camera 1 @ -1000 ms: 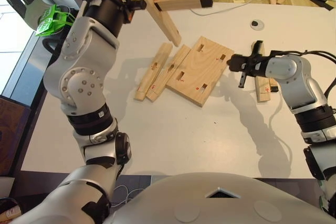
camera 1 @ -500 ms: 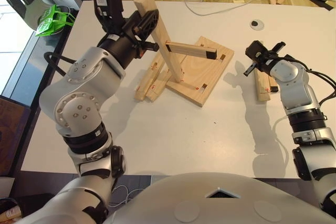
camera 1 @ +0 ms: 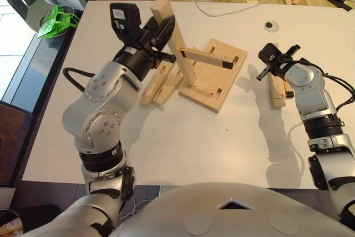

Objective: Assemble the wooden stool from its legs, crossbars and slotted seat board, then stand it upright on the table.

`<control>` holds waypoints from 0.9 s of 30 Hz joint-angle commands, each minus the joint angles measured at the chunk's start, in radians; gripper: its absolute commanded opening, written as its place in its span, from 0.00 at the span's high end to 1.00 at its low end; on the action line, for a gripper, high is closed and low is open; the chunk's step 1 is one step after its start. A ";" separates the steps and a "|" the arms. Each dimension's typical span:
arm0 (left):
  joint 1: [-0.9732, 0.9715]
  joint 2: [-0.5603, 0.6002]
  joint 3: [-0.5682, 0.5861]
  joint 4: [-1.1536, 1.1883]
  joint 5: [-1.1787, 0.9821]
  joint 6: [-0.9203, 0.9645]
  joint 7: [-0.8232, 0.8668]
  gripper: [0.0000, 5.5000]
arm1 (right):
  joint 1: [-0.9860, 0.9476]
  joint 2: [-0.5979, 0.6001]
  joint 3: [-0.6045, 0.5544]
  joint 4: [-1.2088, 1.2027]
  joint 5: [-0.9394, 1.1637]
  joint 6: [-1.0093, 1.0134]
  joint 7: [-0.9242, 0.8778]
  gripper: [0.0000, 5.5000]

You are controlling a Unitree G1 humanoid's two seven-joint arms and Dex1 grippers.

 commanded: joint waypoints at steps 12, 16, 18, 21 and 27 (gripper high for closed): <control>0.159 0.033 -0.127 -0.030 0.171 -0.121 -0.068 0.81 | -0.026 0.009 0.000 0.010 0.017 -0.013 -0.011 1.00; 0.155 0.019 -0.137 -0.022 0.209 -0.153 -0.066 0.81 | -0.029 0.012 -0.001 0.018 0.016 -0.017 -0.015 1.00; 0.155 0.007 -0.134 -0.019 0.216 -0.172 -0.064 0.81 | -0.033 0.014 -0.001 0.022 0.016 -0.017 -0.014 1.00; 0.148 -0.018 -0.121 -0.012 0.230 -0.193 -0.048 0.81 | -0.028 0.015 -0.002 0.025 0.018 -0.018 -0.012 1.00; 0.146 -0.052 -0.089 -0.009 0.250 -0.257 -0.050 0.68 | -0.024 0.022 -0.001 0.044 0.028 -0.013 -0.002 1.00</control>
